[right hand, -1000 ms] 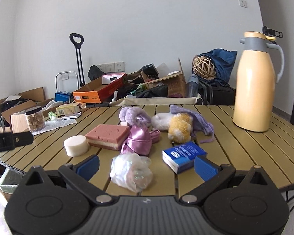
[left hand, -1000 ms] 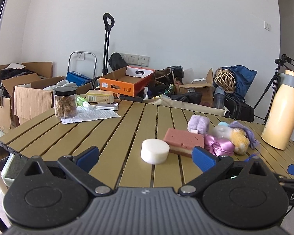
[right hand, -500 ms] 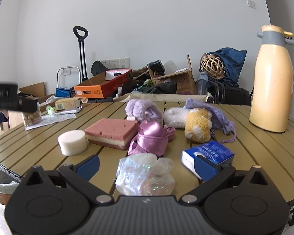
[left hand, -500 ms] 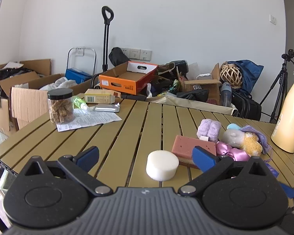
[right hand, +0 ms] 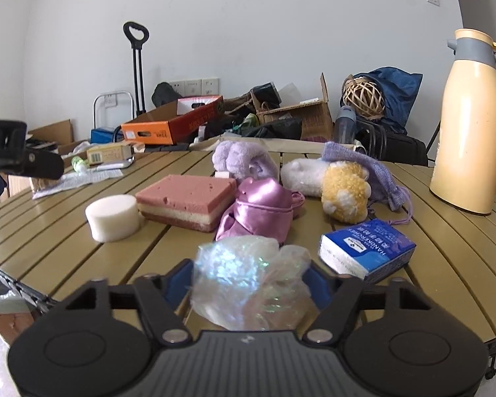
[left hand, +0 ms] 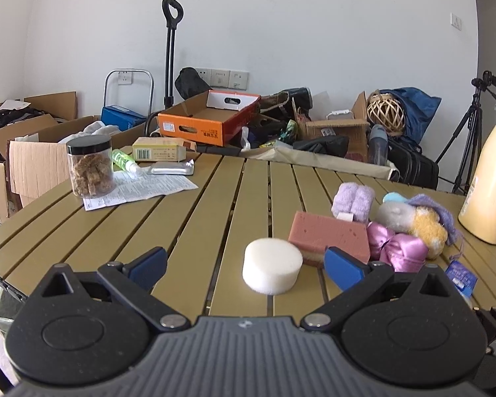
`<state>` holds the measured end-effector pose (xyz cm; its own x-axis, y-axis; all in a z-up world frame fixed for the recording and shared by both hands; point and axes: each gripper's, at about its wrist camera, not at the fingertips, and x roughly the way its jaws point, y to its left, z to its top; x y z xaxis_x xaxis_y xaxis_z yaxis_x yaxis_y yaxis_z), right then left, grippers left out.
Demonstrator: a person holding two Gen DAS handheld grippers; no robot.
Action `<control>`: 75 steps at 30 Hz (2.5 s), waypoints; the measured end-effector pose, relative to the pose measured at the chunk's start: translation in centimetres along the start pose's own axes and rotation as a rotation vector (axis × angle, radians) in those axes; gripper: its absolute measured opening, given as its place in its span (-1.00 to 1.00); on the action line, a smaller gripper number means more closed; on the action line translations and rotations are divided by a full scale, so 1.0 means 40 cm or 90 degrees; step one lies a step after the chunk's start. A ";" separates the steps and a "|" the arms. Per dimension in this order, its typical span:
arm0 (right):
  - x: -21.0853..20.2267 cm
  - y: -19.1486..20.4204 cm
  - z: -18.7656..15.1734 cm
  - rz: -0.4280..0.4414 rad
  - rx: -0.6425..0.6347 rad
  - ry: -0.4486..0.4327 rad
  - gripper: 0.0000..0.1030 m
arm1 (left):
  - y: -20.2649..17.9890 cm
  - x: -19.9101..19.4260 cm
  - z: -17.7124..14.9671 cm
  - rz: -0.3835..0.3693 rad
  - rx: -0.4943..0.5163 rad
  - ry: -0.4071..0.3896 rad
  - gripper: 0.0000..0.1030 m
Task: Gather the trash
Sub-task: 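Grasp the clear plastic bag with the right tool while the left tool grasps the white round sponge, then carry the white sponge and plastic bag down over the black trash bin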
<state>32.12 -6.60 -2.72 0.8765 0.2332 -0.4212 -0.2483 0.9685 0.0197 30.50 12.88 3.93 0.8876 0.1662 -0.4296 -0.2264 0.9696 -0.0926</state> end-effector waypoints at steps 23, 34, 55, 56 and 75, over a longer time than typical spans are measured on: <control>-0.087 -0.172 0.034 -0.027 0.115 -0.072 -0.08 | -0.077 0.174 0.019 -0.015 0.036 0.060 0.99; -0.108 -0.236 0.008 -0.063 0.127 -0.069 -0.08 | -0.099 0.262 -0.007 0.020 0.039 0.094 0.22; -0.132 -0.225 0.006 -0.051 0.115 -0.078 -0.08 | -0.108 0.142 0.009 -0.024 0.035 0.003 0.10; -0.136 -0.223 0.006 -0.049 0.114 -0.081 -0.08 | -0.110 0.130 0.008 -0.028 0.035 -0.002 0.09; -0.299 -0.168 0.001 -0.010 0.067 -0.099 -0.08 | -0.152 -0.135 -0.052 -0.096 0.042 -0.052 0.10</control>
<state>23.31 -15.91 2.21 0.9351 0.2210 -0.2770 -0.1968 0.9739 0.1127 26.23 5.72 4.96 0.9395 0.0294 -0.3412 -0.0638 0.9939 -0.0898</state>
